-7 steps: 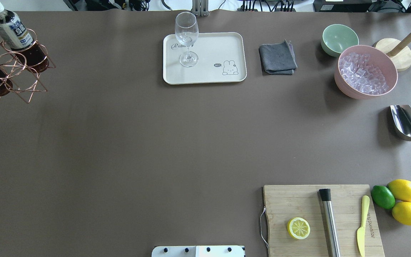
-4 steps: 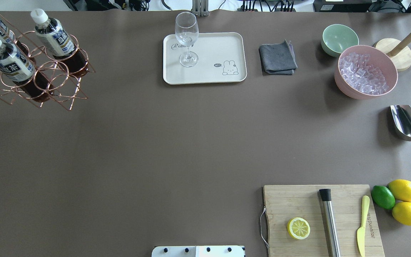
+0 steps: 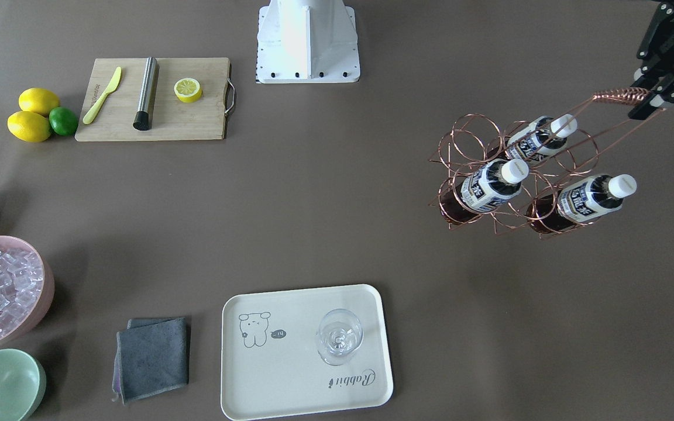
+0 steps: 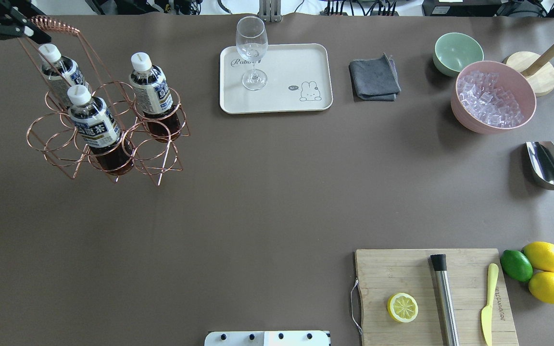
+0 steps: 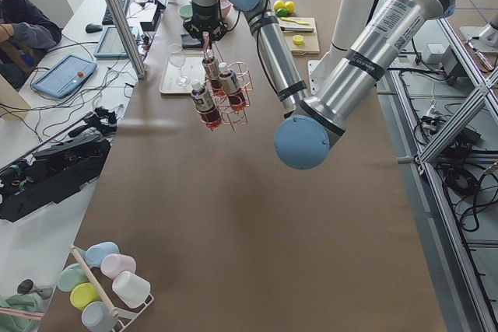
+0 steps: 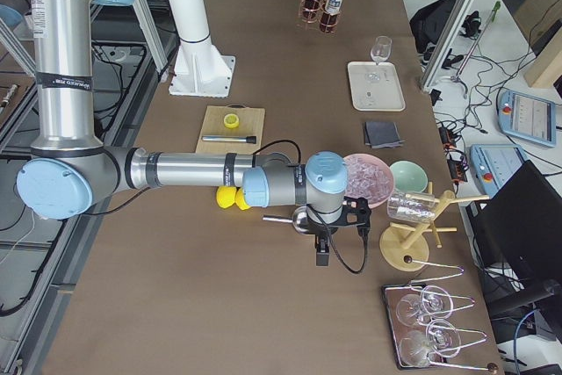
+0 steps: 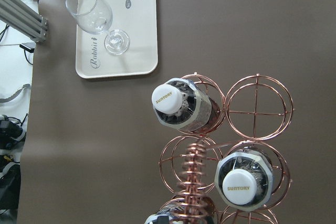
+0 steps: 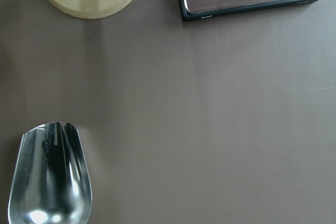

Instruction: Take tea from basket to plate

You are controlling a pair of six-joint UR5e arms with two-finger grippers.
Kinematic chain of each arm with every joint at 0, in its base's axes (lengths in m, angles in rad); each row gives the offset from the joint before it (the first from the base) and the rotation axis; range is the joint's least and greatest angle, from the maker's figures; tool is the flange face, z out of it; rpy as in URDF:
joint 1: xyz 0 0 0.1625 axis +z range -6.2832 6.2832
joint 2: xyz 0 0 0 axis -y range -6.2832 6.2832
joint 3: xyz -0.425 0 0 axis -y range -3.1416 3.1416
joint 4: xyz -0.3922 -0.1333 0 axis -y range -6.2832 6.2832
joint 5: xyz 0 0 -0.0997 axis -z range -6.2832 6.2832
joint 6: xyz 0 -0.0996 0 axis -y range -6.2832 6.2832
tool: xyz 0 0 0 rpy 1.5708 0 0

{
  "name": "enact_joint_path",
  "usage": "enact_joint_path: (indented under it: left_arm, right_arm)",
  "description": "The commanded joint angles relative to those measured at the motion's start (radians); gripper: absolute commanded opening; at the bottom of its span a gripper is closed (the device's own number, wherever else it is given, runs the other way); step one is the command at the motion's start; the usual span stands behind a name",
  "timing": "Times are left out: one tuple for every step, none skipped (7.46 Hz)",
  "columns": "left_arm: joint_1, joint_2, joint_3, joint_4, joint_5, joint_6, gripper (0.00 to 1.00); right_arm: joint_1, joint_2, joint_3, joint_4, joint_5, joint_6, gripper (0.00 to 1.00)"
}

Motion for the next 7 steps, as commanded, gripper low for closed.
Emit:
enact_joint_path:
  left_arm:
    - [0.148, -0.077, -0.004, -0.03, 0.063, -0.193, 0.0]
    - [0.188, -0.077, -0.001, -0.068, 0.069, -0.258, 0.0]
    - [0.236, -0.091, 0.007, -0.103, 0.103, -0.308, 0.0]
    - [0.3, -0.121, 0.01, -0.105, 0.162, -0.373, 0.0]
    - [0.37, -0.161, 0.015, -0.105, 0.208, -0.432, 0.0]
    - [0.423, -0.195, 0.015, -0.105, 0.232, -0.5, 0.0]
    - [0.466, -0.212, 0.016, -0.105, 0.258, -0.54, 0.0]
  right_arm:
    - [-0.053, 0.019, 0.032, 0.075, 0.069, -0.062, 1.0]
    - [-0.083, 0.033, 0.058, 0.081, 0.071, -0.027, 1.0]
    - [-0.151, 0.076, 0.06, 0.121, 0.079, 0.067, 1.0]
    - [-0.228, 0.087, 0.074, 0.179, 0.088, 0.135, 1.0]
    - [-0.295, 0.088, 0.075, 0.282, 0.086, 0.235, 1.0]
    - [-0.354, 0.093, 0.083, 0.422, 0.085, 0.318, 1.0]
    - [-0.415, 0.114, 0.109, 0.534, 0.08, 0.437, 1.0]
